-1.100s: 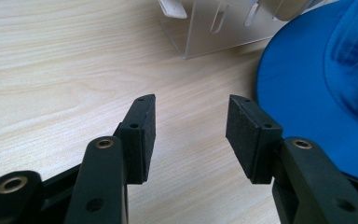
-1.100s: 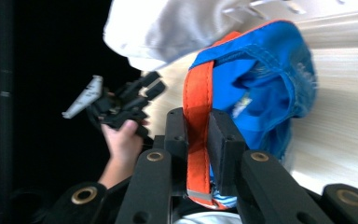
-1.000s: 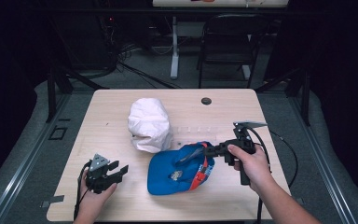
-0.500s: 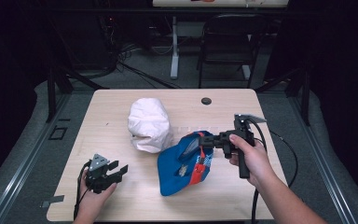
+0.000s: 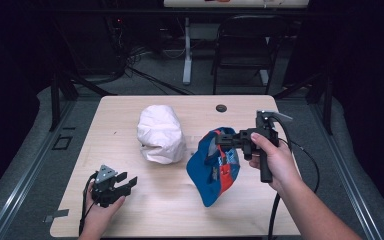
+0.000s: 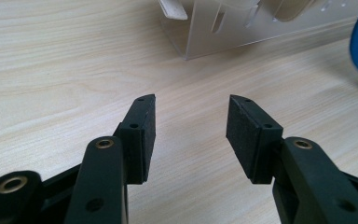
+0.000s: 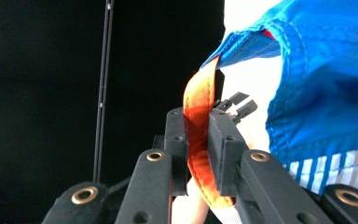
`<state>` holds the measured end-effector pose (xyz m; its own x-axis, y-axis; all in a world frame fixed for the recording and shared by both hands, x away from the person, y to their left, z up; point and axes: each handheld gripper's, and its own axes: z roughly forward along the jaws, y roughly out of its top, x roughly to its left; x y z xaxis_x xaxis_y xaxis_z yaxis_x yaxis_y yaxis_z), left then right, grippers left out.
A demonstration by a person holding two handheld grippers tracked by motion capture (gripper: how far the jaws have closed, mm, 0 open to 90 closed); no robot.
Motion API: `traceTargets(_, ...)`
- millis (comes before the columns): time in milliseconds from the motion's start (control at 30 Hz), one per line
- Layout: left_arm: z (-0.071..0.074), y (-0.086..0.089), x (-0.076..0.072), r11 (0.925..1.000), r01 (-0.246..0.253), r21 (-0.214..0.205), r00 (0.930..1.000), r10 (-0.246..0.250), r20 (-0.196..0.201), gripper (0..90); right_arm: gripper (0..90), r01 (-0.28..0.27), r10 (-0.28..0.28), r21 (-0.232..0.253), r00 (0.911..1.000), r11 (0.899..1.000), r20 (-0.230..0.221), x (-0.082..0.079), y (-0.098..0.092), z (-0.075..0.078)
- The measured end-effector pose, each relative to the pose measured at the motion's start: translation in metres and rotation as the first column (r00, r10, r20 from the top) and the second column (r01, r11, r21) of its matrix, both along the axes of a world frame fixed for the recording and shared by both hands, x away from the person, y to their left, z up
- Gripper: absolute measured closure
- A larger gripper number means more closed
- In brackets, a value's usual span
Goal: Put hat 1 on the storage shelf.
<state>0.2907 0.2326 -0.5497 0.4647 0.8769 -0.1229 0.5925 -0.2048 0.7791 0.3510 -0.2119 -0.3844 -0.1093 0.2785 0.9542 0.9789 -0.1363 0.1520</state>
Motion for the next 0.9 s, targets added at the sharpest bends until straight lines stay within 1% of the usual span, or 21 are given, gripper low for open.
traceTargets(33,0.000,-0.001,0.000,1.0000,-0.003,-0.001,1.0000,0.003,0.006,52.7,79.2,0.019,-0.019,-0.007,0.9998,1.000,0.006,0.000,-0.005,0.006)
traceTargets(67,0.000,-0.001,0.000,1.0000,-0.003,-0.001,1.0000,0.003,0.006,52.7,79.2,0.019,-0.019,-0.007,0.9998,1.000,0.006,0.000,-0.005,0.006)
traceTargets(100,0.000,-0.001,0.000,1.0000,0.000,0.000,1.0000,0.000,0.003,52.6,79.2,0.039,-0.039,-0.016,0.9991,0.999,0.014,0.000,-0.009,0.011)
traceTargets(200,0.000,-0.001,0.000,1.0000,-0.001,-0.001,1.0000,0.001,0.003,52.6,79.2,0.051,-0.051,-0.013,0.9986,0.999,0.017,0.001,-0.014,0.015)
traceTargets(233,0.000,-0.001,0.000,1.0000,-0.001,-0.001,1.0000,0.001,0.003,52.6,79.3,0.074,-0.073,-0.013,0.9971,0.997,0.021,0.003,-0.017,0.019)
traceTargets(300,0.000,-0.001,0.000,1.0000,-0.001,0.000,1.0000,0.001,0.002,52.6,79.2,0.084,-0.083,-0.013,0.9962,0.996,0.026,0.005,-0.020,0.023)
traceTargets(333,0.000,-0.001,0.000,1.0000,-0.001,0.000,1.0000,0.001,0.002,52.6,79.2,0.084,-0.083,-0.013,0.9962,0.996,0.026,0.005,-0.020,0.023)
traceTargets(400,0.000,-0.001,0.000,1.0000,0.000,0.001,1.0000,0.000,0.003,52.6,79.3,0.108,-0.107,-0.010,0.9936,0.994,0.035,0.008,-0.022,0.030)
traceTargets(467,-0.001,-0.001,0.000,1.0000,0.000,0.001,1.0000,0.000,0.003,52.6,79.2,0.114,-0.114,-0.013,0.9928,0.993,0.039,0.010,-0.023,0.032)
traceTargets(500,-0.001,-0.001,0.000,1.0000,0.000,0.001,1.0000,0.000,0.003,52.6,79.2,0.130,-0.129,-0.018,0.9908,0.991,0.041,0.014,-0.024,0.037)
traceTargets(533,-0.001,-0.001,0.000,1.0000,0.000,0.001,1.0000,0.000,0.002,52.5,79.2,0.136,-0.135,-0.023,0.9899,0.990,0.044,0.016,-0.024,0.039)
traceTargets(567,-0.001,-0.001,0.000,1.0000,0.001,0.001,1.0000,-0.001,0.002,52.5,79.3,0.153,-0.152,-0.022,0.9873,0.988,0.044,0.018,-0.023,0.041)
traceTargets(600,-0.001,-0.001,0.000,1.0000,0.001,0.001,1.0000,-0.001,0.002,52.5,79.3,0.153,-0.152,-0.022,0.9873,0.988,0.044,0.018,-0.023,0.041)
traceTargets(633,-0.001,-0.001,0.000,1.0000,0.004,0.003,1.0000,-0.004,0.004,52.4,79.3,0.167,-0.166,-0.015,0.9852,0.986,0.043,0.021,-0.024,0.045)
traceTargets(733,-0.001,-0.001,0.000,1.0000,0.005,0.000,1.0000,-0.005,0.003,52.2,79.2,0.176,-0.175,-0.016,0.9830,0.984,0.055,0.025,-0.024,0.050)
traceTargets(767,-0.001,-0.002,0.000,1.0000,0.006,0.003,1.0000,-0.006,0.002,52.2,79.2,0.187,-0.186,-0.012,0.9803,0.982,0.067,0.029,-0.024,0.054)
traceTargets(800,-0.001,-0.002,0.000,1.0000,0.006,0.003,1.0000,-0.006,0.002,52.2,79.2,0.187,-0.186,-0.012,0.9803,0.982,0.067,0.029,-0.024,0.054)
traceTargets(833,-0.001,-0.002,0.000,1.0000,0.004,-0.001,1.0000,-0.004,0.003,52.1,79.2,0.210,-0.208,-0.013,0.9757,0.978,0.067,0.033,-0.023,0.058)
traceTargets(867,-0.001,-0.002,0.000,1.0000,0.006,-0.004,1.0000,-0.006,0.000,52.1,79.2,0.210,-0.208,-0.013,0.9757,0.978,0.067,0.033,-0.023,0.058)
traceTargets(900,-0.001,-0.003,0.000,1.0000,0.007,-0.004,1.0000,-0.007,0.000,52.1,79.2,0.210,-0.208,-0.023,0.9754,0.977,0.072,0.035,-0.023,0.060)
